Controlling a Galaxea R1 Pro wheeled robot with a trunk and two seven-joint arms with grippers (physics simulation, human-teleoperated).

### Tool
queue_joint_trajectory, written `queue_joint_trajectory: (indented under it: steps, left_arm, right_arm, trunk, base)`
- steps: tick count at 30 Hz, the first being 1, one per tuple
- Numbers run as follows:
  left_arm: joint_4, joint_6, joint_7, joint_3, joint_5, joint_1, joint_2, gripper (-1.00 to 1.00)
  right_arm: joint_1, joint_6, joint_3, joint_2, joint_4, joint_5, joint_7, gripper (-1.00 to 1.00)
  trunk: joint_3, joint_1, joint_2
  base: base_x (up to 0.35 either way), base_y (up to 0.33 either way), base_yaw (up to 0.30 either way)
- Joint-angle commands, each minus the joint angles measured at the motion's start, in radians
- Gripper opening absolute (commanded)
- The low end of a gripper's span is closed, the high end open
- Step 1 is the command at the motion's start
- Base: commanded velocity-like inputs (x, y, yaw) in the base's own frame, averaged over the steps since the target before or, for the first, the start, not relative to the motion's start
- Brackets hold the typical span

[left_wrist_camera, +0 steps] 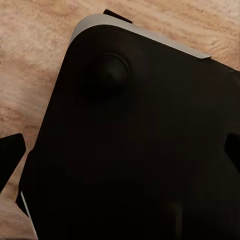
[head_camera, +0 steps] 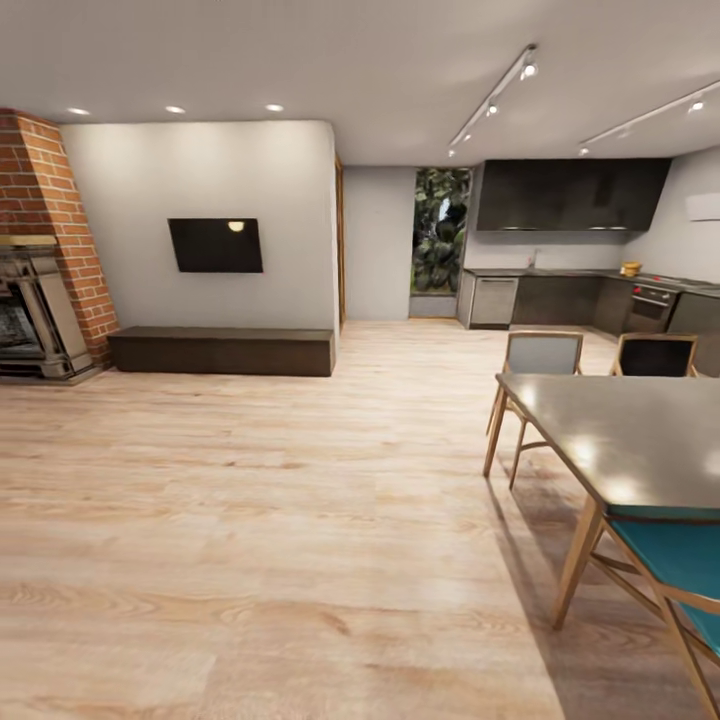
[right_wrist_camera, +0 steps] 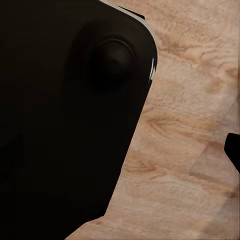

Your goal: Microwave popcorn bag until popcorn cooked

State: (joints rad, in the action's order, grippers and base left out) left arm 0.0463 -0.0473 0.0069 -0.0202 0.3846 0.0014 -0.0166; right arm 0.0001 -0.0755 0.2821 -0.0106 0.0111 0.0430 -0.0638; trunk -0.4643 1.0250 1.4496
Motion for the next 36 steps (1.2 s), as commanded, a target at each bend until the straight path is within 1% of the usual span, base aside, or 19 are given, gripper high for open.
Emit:
queue_joint_trajectory:
  steps: [1, 4, 7, 20, 33, 36]
  left_arm:
    - [0.001, -0.002, 0.001, -0.002, 0.003, 0.000, 0.000, 1.00]
    - [0.000, -0.001, 0.001, -0.001, 0.003, 0.000, 0.000, 1.00]
    - [0.000, 0.006, -0.001, 0.004, 0.001, 0.000, 0.000, 1.00]
    - [0.000, 0.015, -0.002, 0.008, -0.005, 0.000, -0.001, 1.00]
    - [0.000, 0.018, -0.007, 0.010, -0.007, 0.000, -0.001, 1.00]
    - [0.000, 0.018, -0.007, 0.010, -0.007, 0.000, -0.001, 1.00]
  right_arm:
    - [0.000, -0.004, 0.002, 0.000, 0.001, 0.005, -0.004, 1.00]
    - [0.000, -0.005, -0.003, 0.001, 0.001, 0.000, -0.004, 1.00]
    - [0.000, -0.004, -0.006, 0.002, 0.001, -0.001, -0.004, 1.00]
    - [0.000, -0.010, -0.005, 0.002, 0.001, 0.010, -0.004, 1.00]
    - [0.000, -0.008, -0.008, 0.002, 0.001, 0.001, -0.004, 1.00]
    - [0.000, -0.004, -0.008, 0.007, 0.001, 0.003, -0.003, 1.00]
  trunk:
    - [-0.001, 0.000, 0.000]
    - [-0.001, 0.000, 0.000]
    - [-0.001, 0.000, 0.000]
    - [-0.001, 0.000, 0.000]
    - [-0.001, 0.000, 0.000]
    - [-0.001, 0.000, 0.000]
  base:
    - [0.000, 0.000, 0.292]
    - [0.087, 0.000, 0.115]
    - [0.276, 0.000, 0.019]
    - [0.322, 0.000, 0.001]
    - [0.325, 0.000, 0.000]
    - [0.325, 0.000, 0.000]
